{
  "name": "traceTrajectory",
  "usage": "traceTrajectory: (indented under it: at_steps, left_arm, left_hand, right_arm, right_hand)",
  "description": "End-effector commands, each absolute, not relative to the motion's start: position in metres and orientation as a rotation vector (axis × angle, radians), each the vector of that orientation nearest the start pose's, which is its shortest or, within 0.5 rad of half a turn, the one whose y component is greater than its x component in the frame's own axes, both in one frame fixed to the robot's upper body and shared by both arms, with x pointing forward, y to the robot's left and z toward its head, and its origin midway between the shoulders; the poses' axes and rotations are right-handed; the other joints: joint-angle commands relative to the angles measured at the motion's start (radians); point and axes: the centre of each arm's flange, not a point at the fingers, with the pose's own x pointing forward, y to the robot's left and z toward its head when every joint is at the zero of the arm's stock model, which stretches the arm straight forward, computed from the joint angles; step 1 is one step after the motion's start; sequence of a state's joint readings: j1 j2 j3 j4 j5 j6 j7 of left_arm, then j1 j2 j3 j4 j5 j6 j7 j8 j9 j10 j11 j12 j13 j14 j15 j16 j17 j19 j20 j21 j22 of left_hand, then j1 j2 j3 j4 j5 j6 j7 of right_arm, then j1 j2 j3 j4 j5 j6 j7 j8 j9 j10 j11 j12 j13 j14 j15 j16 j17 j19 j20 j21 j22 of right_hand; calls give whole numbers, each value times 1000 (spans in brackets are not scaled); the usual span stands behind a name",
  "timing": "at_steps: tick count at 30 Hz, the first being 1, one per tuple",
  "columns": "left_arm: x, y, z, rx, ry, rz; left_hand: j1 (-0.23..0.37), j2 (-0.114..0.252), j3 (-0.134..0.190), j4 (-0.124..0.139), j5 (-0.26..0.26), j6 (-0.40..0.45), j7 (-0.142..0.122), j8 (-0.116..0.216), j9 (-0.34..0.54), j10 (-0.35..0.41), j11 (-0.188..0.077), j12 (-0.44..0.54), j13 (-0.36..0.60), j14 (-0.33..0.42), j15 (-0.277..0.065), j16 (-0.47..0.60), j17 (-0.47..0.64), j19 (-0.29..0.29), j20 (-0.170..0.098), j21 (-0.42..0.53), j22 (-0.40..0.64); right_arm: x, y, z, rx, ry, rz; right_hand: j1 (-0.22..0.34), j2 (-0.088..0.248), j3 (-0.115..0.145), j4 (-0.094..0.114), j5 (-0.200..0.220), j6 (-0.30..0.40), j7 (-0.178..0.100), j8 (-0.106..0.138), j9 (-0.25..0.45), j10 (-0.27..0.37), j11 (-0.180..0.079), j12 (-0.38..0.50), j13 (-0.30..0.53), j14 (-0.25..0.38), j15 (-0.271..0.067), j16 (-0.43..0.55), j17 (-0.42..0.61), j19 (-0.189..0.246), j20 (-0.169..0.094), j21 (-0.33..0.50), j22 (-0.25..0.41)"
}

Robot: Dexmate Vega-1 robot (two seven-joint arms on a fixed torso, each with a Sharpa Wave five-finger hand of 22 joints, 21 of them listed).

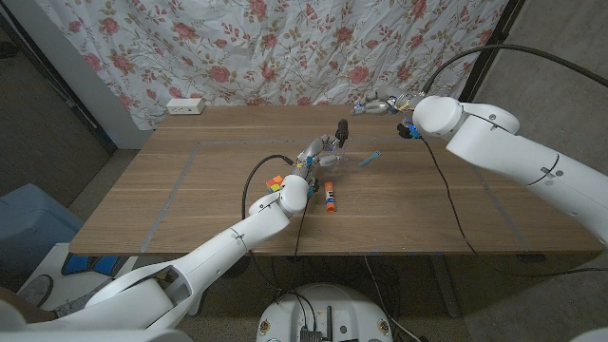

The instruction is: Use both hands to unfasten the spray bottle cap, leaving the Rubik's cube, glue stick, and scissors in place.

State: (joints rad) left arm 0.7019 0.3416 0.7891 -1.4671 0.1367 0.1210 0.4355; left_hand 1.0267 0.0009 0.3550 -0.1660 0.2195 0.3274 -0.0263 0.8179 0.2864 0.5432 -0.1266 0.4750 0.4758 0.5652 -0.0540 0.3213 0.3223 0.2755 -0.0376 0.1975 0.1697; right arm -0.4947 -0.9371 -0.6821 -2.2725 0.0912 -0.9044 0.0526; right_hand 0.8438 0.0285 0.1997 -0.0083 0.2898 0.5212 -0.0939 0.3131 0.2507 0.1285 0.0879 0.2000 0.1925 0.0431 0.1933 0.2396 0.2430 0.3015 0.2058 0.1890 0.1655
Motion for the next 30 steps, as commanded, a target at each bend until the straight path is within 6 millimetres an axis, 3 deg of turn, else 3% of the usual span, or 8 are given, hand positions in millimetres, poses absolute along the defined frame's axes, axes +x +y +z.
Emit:
traceTrajectory:
  at_steps: [1, 8, 10, 14, 16, 19, 25, 30]
  left_arm:
    - [629, 61, -29, 671, -671, -44]
    - [629, 61, -28, 671, -674, -42]
    - [629, 61, -28, 669, -675, -39]
    - [630, 61, -28, 668, -678, -31]
    - [630, 62, -27, 668, -677, -30]
    - [631, 62, -28, 666, -675, -29]
    - [632, 62, -27, 663, -675, -25]
    - [633, 62, -27, 664, -675, -23]
  left_hand:
    - [-30, 65, 6, -3, -3, 18, 6, 9, 0, 19, -16, 4, 3, 8, -100, -5, 5, 8, -31, -2, 2]
    - [-35, 59, 2, -2, -4, 18, 4, 12, 0, 22, -15, 4, 3, 11, -102, -6, 4, 8, -33, -2, 2]
    - [-36, 57, 1, -2, -4, 19, 5, 13, 0, 20, -15, 4, 3, 11, -102, -6, 5, 9, -33, -2, 2]
    - [-36, 53, -2, -3, -5, 20, 4, 15, 0, 22, -18, 4, 3, 12, -103, -5, 6, 9, -34, -2, 2]
    - [-36, 53, -2, -3, -5, 19, 4, 15, 0, 23, -17, 4, 3, 13, -104, -4, 6, 9, -34, -2, 2]
    - [-38, 53, -3, -2, -5, 20, 4, 17, 0, 24, -17, 4, 4, 13, -103, -5, 7, 9, -33, -2, 2]
    - [-40, 55, -2, -1, -4, 21, 4, 19, 0, 26, -16, 4, 4, 14, -103, -6, 7, 10, -33, -2, 2]
    - [-41, 57, 0, 0, -4, 21, 6, 21, -1, 26, -16, 3, 4, 15, -101, -8, 6, 10, -32, -2, 2]
  right_arm:
    - [513, -187, 124, -1093, -397, 98]
    - [515, -185, 121, -1085, -406, 128]
    - [514, -182, 120, -1101, -397, 133]
    - [513, -178, 118, -1111, -389, 136]
    - [512, -176, 118, -1124, -383, 140]
    - [510, -171, 118, -1132, -371, 123]
    - [509, -164, 116, -1156, -363, 108]
    - [508, -159, 115, -1175, -358, 91]
  right_hand:
    - [-47, -1, -18, 9, -22, -10, 32, -16, -1, 4, 12, 0, 5, 14, 1, -2, 1, 0, 7, -3, 3]
    - [-93, -15, -37, 13, -41, -37, 66, -32, 1, 5, 33, 1, 5, 22, 16, -3, -4, 4, 7, -1, 4]
    - [-123, -26, -49, 13, -50, -58, 121, -43, 5, -13, 58, -4, 5, 18, 25, -9, -6, 2, 8, -2, 4]
    - [-162, -39, -63, 9, -59, -110, 185, -68, 11, -53, 92, -11, 6, 3, 27, -18, -9, -12, 9, -5, 4]
    - [-174, -42, -66, 7, -61, -126, 201, -75, 14, -68, 106, -13, 6, -2, 27, -21, -10, -19, 10, -7, 4]
    - [-186, -42, -68, 6, -61, -142, 213, -81, 16, -71, 121, -10, 6, 0, 28, -21, -11, -26, 9, -7, 5]
    - [-198, -40, -66, 0, -47, -147, 250, -81, 21, -53, 125, 0, 5, 18, 29, -15, -12, -29, 8, -5, 5]
    - [-199, -39, -63, -5, -36, -143, 256, -78, 23, -50, 126, 1, 5, 27, 29, -13, -12, -28, 8, -3, 6]
